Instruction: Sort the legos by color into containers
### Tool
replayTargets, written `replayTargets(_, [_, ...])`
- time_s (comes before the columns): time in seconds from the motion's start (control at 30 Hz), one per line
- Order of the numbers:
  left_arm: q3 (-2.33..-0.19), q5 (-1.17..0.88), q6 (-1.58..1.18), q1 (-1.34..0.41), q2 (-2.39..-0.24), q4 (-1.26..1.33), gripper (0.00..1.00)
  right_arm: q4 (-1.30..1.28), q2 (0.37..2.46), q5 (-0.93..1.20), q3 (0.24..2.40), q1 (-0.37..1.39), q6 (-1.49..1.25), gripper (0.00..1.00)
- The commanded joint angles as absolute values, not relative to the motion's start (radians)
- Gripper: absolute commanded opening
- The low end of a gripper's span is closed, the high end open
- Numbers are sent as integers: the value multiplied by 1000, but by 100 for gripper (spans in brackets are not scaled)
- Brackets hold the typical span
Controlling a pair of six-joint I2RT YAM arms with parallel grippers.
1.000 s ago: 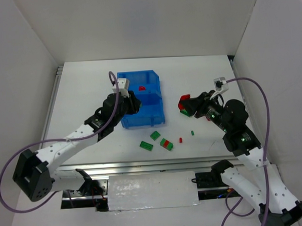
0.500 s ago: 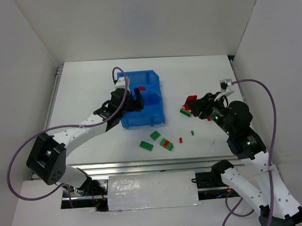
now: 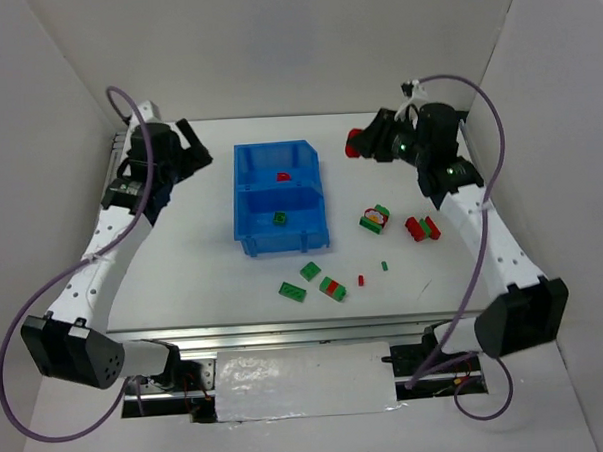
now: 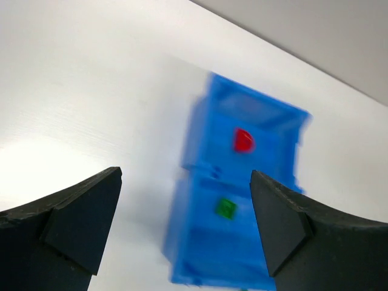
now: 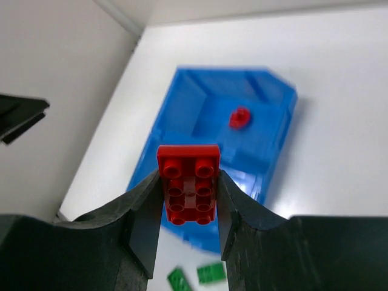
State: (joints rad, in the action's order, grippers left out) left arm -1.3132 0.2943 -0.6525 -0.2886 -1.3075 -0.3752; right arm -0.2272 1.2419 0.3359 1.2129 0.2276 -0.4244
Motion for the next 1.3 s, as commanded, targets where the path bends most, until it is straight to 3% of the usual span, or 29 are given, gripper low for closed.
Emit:
replayTargets(0.0, [-1434, 295, -586, -171, -1344, -587, 100, -89, 1377, 560, 1424, 148, -402, 0])
replayTargets(0.13, [-1456, 451, -567, -115, -1388, -661, 100, -3, 1631, 771, 1532, 104, -434, 0])
replayTargets(0.3, [-1430, 355, -594, -91, -1365, -712, 100, 78, 1818, 818, 1628, 124, -538, 0])
replayTargets(0.43, [-1387, 259, -610, -89, -1335, -715, 100, 140, 1815, 677, 1575, 155, -650, 0])
replayTargets(0.73, [-1430, 293, -594, -83, -1525, -838, 99, -7, 1798, 352, 1609, 256, -736, 0])
replayTargets(1.07, [-1448, 253, -595, -81, -1565, -830, 100, -184, 2022, 149, 1887, 405, -624, 0])
replayTargets(1.27, [-1477, 268, -624, -81, -1588, -867, 99, -443, 2143, 39, 2131, 465, -568, 0])
